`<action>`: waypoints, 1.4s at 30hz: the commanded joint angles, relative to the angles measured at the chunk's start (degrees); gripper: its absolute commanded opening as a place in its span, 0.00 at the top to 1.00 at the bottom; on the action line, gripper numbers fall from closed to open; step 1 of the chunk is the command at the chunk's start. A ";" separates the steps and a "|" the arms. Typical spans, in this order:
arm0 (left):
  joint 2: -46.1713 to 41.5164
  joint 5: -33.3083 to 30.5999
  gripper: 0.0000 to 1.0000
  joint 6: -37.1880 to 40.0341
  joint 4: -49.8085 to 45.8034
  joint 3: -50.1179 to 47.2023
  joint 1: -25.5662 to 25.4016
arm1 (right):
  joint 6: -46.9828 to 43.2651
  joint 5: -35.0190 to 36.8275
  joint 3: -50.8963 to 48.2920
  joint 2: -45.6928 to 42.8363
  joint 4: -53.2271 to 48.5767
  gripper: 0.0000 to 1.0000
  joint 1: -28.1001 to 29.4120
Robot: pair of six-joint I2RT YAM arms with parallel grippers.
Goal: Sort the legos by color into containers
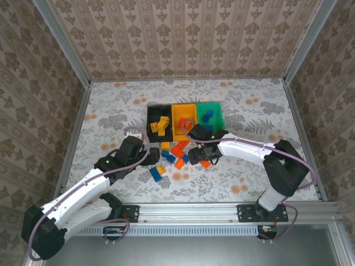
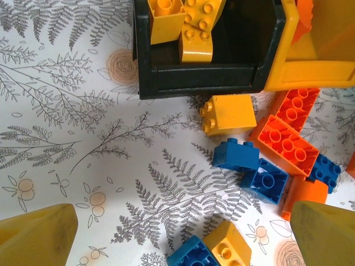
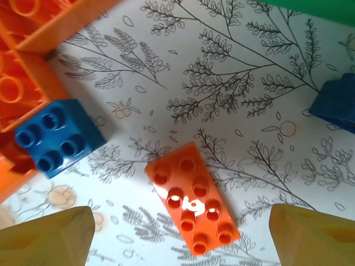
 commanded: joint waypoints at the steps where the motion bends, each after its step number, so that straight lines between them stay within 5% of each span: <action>1: -0.21 0.60 0.00 -1.28 0.52 -0.71 0.66 | -0.90 0.69 0.11 2.94 -0.82 0.19 -0.77; 19: -1.85 1.69 0.00 -1.51 0.91 -1.88 1.48 | -2.13 -2.68 -0.96 10.10 -2.55 0.56 -0.55; 27: -1.44 1.99 0.00 -0.94 1.00 -1.34 1.54 | -0.99 -1.13 -2.30 0.58 -0.72 0.64 -0.57; 34: -1.67 2.09 0.00 -1.20 1.37 -1.94 1.59 | -2.03 -1.27 7.49 -5.59 -2.57 0.65 -0.51; 42: -0.84 2.43 0.00 -1.38 1.42 -1.49 1.55 | -1.46 4.97 27.11 8.98 1.18 0.65 -1.14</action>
